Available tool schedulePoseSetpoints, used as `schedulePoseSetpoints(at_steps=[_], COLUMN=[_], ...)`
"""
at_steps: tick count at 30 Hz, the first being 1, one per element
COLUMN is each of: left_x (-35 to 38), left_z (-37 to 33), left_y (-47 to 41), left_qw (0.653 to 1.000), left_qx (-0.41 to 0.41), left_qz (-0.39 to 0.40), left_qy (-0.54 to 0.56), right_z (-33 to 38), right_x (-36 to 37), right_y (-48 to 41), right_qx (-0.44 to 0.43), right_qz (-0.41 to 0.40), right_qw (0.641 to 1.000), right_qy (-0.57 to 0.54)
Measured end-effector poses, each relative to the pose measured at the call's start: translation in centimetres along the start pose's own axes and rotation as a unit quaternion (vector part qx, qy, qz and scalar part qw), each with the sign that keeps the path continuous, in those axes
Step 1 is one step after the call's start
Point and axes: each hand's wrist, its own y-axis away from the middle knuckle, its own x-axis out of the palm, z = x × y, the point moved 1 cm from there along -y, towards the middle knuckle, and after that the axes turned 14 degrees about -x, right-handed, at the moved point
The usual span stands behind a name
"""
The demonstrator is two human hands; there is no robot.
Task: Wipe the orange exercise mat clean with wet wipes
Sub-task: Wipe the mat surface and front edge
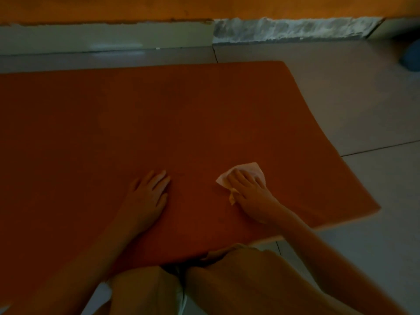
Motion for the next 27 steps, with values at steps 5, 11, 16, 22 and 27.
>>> schedulePoseSetpoints(at_steps=[5, 11, 16, 22, 27], left_x=[0.0, -0.3, -1.6, -0.8, -0.9], left_z=[0.0, 0.0, -0.1, -0.3, 0.1], left_y=[-0.2, -0.5, -2.2, -2.5, -3.2], left_qw=[1.0, 1.0, 1.0, 1.0, 1.0], left_qx=[-0.002, 0.0, -0.009, -0.015, 0.002], left_qz=[0.006, 0.013, 0.0, 0.007, 0.009], left_qy=[-0.011, -0.009, 0.014, 0.002, 0.007], right_z=[-0.4, -3.5, -1.8, -4.6, -6.0], right_x=[0.3, -1.6, -0.7, -1.9, -2.9], right_y=[2.4, -5.1, -2.7, -4.3, -9.6], right_qx=[-0.057, 0.041, -0.048, -0.028, 0.058], right_qz=[0.025, 0.013, -0.014, 0.009, -0.055], right_qw=[0.997, 0.999, 0.998, 0.999, 0.997], right_qy=[-0.04, 0.017, -0.046, -0.036, -0.004])
